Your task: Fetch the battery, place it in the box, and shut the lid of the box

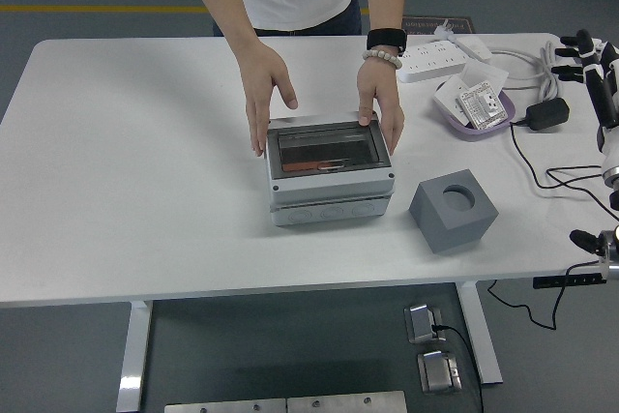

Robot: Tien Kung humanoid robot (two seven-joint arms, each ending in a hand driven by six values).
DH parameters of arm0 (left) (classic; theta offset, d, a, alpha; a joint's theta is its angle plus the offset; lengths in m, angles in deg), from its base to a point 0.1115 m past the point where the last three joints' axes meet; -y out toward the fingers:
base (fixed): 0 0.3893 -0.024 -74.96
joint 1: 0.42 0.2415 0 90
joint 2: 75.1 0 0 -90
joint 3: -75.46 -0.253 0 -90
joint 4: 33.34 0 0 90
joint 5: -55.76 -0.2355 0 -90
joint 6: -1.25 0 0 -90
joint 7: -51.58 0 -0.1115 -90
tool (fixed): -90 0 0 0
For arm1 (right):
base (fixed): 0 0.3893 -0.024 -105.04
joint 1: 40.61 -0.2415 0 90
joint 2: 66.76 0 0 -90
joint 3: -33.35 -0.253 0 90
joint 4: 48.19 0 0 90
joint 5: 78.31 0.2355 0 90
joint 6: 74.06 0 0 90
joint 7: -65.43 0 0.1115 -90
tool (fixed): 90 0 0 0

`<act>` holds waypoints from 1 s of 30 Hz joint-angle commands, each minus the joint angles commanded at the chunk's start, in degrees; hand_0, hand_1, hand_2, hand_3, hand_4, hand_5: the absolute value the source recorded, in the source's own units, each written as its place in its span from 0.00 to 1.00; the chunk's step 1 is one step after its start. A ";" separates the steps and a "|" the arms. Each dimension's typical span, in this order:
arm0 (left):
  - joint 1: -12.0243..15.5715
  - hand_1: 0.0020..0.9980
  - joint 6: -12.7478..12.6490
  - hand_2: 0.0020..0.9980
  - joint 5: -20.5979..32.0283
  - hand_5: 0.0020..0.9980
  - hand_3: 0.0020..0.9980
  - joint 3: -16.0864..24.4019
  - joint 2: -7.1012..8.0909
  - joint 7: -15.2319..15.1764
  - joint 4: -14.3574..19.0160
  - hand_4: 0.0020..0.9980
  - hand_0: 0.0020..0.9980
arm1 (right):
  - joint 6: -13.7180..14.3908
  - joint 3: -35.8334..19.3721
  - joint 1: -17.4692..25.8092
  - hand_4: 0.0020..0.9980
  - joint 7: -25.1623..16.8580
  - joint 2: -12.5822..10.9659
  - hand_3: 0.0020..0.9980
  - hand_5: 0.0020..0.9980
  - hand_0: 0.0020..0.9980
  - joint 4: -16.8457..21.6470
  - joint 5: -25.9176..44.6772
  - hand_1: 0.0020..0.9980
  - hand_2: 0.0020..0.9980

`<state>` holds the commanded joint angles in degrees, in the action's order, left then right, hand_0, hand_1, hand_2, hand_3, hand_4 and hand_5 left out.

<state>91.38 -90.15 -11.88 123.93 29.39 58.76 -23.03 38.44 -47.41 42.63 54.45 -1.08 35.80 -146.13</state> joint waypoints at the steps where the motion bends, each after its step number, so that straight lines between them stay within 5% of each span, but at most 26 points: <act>1: 0.02 0.56 0.02 0.51 -0.11 0.00 0.48 0.04 0.06 0.01 0.00 0.00 0.40 | -0.42 -0.23 0.07 0.89 -1.00 0.25 0.65 0.93 0.57 -0.46 1.48 0.52 0.60; 8: 0.03 0.56 0.02 0.51 -0.34 0.00 0.48 0.04 0.35 -0.02 0.00 0.00 0.40 | -2.28 -0.19 0.13 0.90 -4.50 1.60 0.65 0.95 0.57 -1.95 9.98 0.51 0.59; 24: 0.23 0.56 -0.14 0.51 0.55 0.00 0.48 -0.10 -0.39 -0.04 0.00 0.00 0.40 | -4.58 -1.43 1.11 0.92 -6.17 2.33 0.66 0.95 0.58 -2.30 16.23 0.53 0.60; 30: 0.25 0.56 -0.25 0.51 0.64 0.00 0.48 0.00 -0.68 -0.05 0.00 0.00 0.39 | -7.49 0.27 1.23 0.91 -7.30 2.69 0.66 0.94 0.59 -2.44 21.05 0.53 0.60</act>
<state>91.64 -90.40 -11.24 123.93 28.71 58.71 -23.03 30.96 -47.14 43.86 47.15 1.61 33.36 -125.09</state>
